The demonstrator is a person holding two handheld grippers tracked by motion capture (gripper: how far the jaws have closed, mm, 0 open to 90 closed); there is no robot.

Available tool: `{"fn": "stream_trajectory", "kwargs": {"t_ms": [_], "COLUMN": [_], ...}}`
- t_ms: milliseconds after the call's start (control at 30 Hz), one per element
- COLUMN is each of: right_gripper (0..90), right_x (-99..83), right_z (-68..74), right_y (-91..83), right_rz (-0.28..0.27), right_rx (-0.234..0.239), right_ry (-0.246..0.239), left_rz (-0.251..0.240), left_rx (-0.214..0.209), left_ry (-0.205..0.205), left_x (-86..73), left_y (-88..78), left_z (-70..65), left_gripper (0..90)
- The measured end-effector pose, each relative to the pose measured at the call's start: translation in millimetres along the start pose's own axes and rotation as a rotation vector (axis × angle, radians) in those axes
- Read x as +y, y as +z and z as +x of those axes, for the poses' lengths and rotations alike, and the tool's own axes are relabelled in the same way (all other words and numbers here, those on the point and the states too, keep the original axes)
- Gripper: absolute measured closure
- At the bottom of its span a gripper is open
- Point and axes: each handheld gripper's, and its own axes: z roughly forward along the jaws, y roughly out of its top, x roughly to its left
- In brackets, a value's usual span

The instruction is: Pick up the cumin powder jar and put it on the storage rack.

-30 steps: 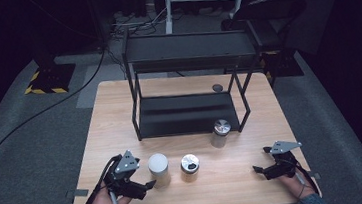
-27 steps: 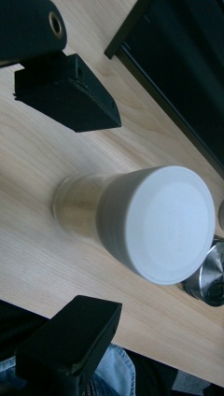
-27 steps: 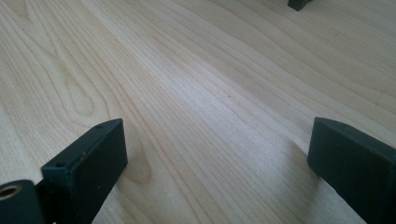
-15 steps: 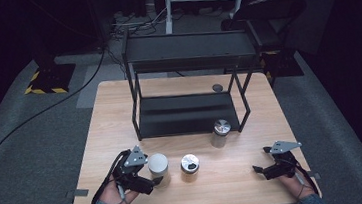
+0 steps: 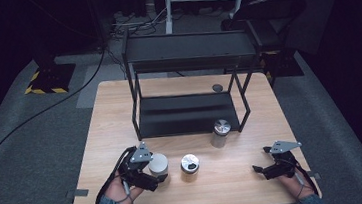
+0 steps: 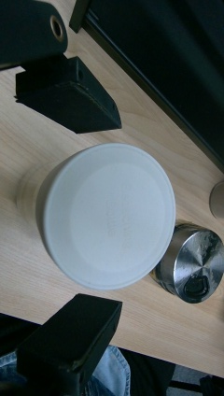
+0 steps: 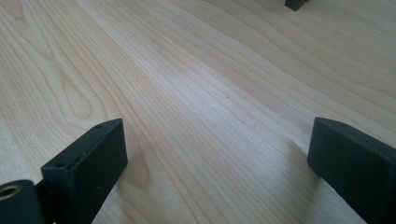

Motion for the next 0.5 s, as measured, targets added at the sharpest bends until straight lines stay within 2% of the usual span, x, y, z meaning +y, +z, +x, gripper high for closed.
{"fn": "stream_trajectory", "kwargs": {"t_ms": [100, 300, 367, 500], "right_gripper": [4.6, 4.6, 4.6, 4.6], "right_x": [0.0, 0.0, 0.0, 0.1], "right_z": [0.0, 0.0, 0.0, 0.1], "right_y": [0.0, 0.0, 0.0, 0.0], "right_rz": [0.0, 0.0, 0.0, 0.0], "right_rx": [0.0, 0.0, 0.0, 0.0], "right_ry": [0.0, 0.0, 0.0, 0.0], "left_rz": [0.01, 0.018, 0.02, 0.032], "left_rx": [-0.003, -0.011, -0.005, 0.007], "left_ry": [-0.001, -0.015, 0.002, -0.002], "left_x": [2.1, 2.9, 3.6, 6.7], "left_y": [2.7, 5.0, 4.9, 4.6], "left_z": [1.4, 4.3, 2.4, -0.6], "left_gripper": [14.5, 27.4, 32.2, 33.0]}}
